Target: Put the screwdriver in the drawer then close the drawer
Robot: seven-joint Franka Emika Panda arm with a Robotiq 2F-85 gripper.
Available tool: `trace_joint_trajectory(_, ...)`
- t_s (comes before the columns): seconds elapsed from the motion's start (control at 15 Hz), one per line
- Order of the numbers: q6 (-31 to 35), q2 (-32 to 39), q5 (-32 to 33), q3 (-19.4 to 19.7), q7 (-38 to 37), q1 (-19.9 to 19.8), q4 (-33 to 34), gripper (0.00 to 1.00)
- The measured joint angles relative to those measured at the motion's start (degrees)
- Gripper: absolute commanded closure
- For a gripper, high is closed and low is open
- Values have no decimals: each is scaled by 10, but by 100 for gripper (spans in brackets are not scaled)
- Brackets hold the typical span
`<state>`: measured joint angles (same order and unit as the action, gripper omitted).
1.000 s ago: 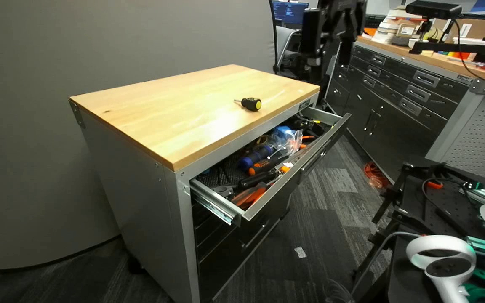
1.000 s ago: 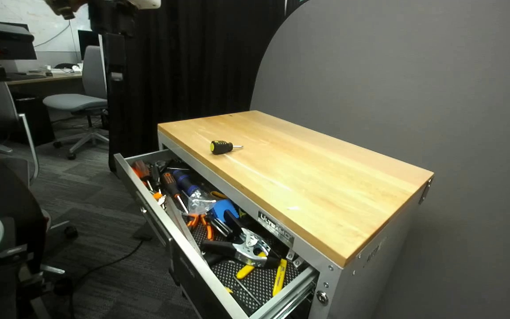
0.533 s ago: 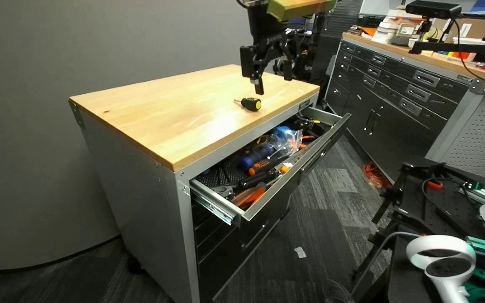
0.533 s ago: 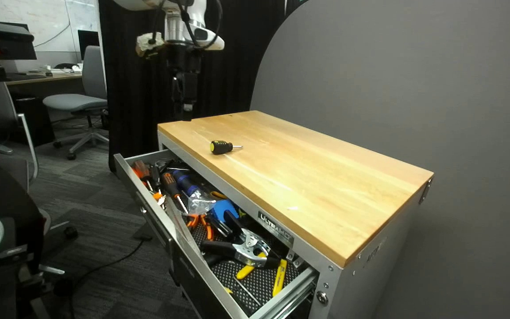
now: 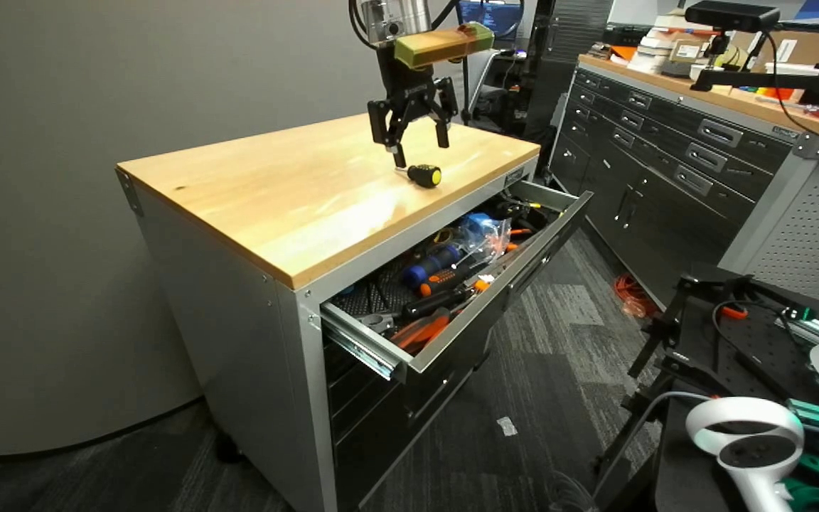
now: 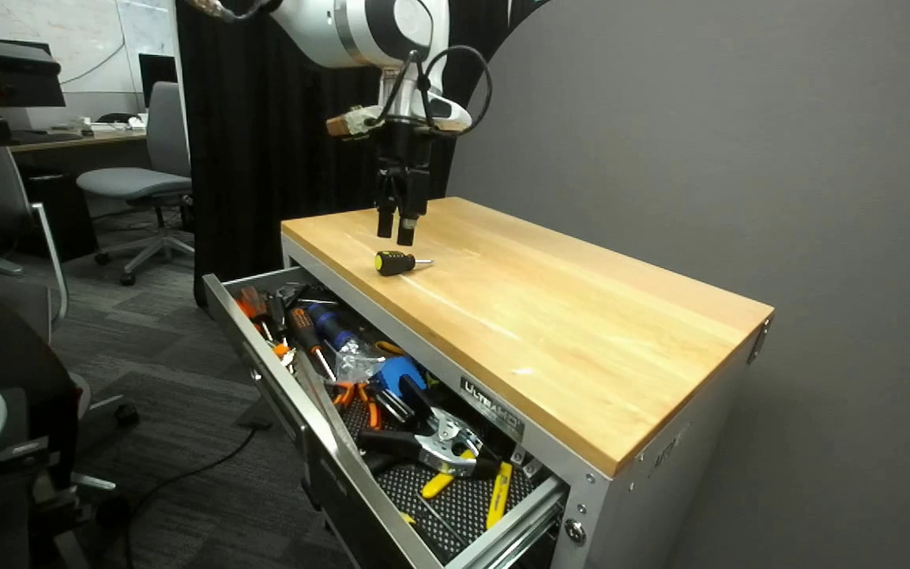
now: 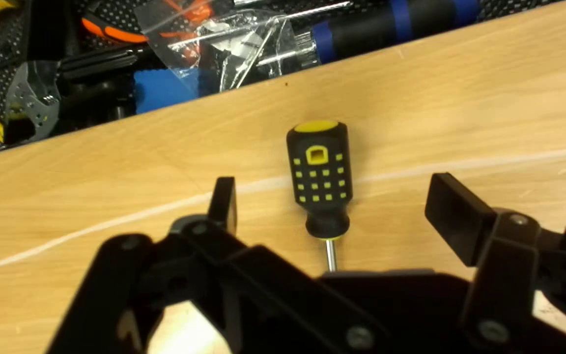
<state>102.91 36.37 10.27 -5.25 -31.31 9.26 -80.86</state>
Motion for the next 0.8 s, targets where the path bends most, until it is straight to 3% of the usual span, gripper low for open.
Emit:
trace_joint_trajectory(0.47, -92, 79, -52, 17, 59, -1, 119, 84)
trace_joint_trajectory(0.6, -105, 83, -65, 24, 62, -5, 131, 79)
trace_joint_trajectory(0.67, -106, 83, -74, 27, 63, -8, 131, 47)
trace_joint_trajectory(0.8, -106, 84, -92, 29, 63, -15, 131, 36)
